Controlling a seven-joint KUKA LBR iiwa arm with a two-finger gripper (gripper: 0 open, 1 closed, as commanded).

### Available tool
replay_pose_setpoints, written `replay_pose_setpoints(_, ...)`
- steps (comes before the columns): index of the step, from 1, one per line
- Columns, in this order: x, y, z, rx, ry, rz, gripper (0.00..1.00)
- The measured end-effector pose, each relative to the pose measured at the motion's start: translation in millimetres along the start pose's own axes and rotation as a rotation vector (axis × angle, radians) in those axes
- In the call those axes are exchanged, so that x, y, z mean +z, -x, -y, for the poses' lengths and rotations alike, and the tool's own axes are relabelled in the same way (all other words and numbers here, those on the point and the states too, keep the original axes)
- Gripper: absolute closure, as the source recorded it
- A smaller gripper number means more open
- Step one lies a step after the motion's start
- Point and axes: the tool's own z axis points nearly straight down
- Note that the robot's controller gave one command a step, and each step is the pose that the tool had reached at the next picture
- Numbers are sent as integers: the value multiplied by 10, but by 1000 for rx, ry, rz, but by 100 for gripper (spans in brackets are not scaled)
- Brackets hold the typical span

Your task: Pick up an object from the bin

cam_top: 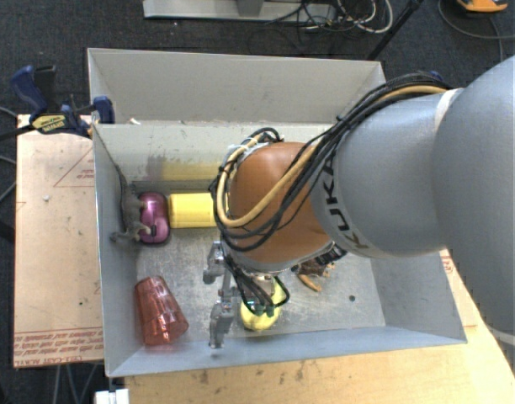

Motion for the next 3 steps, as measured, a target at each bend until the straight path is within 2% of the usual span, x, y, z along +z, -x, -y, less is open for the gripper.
replay_pose_setpoints(1, -36, 21, 8, 4, 1, 7, 0)
replay_pose_setpoints(2, 423, 71, -375, -155, 1, 15, 0)
replay_pose_setpoints(3, 541, 158, -539, -234, -8, 6, 0)
